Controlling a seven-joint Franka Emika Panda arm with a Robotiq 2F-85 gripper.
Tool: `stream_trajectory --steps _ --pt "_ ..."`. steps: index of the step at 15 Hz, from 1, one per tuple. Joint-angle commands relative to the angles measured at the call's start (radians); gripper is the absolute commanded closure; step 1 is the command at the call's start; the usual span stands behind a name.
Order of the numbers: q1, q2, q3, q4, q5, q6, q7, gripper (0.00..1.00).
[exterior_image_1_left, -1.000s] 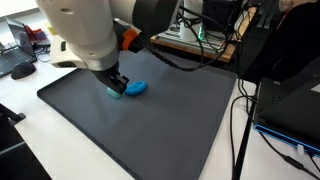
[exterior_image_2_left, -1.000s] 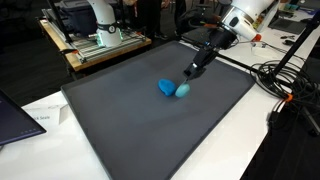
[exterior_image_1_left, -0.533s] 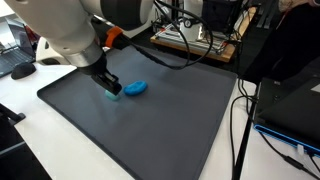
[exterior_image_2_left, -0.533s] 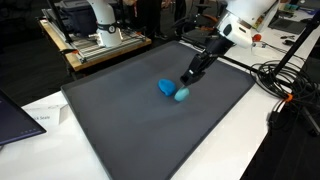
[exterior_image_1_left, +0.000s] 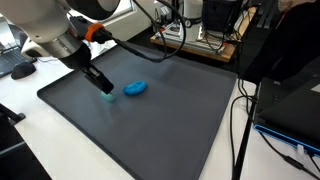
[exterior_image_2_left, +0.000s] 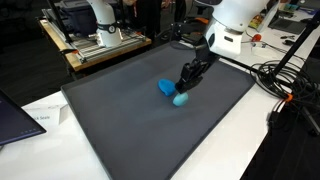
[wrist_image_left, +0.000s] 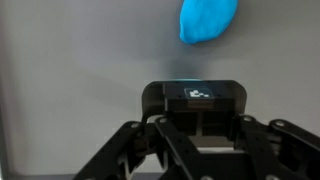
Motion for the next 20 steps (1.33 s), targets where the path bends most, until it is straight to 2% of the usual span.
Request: stream_trajectory --steps 1,9,10,14,20 --pt "-0.045 -0.046 0.035 -0.050 0.059 0.063 -0.022 0.78" --pt "-0.121 -0.168 0.077 -0.236 0.122 0.212 -0.052 0.78" --pt "-0.108 -0.186 0.043 -0.262 0.152 0.212 -0.067 0.78" --pt "-0.117 -0.283 0.033 -0.409 0.187 0.233 -0.103 0.78" --pt "-0.111 -0.472 0.022 -0.671 0.212 0.328 -0.117 0.78"
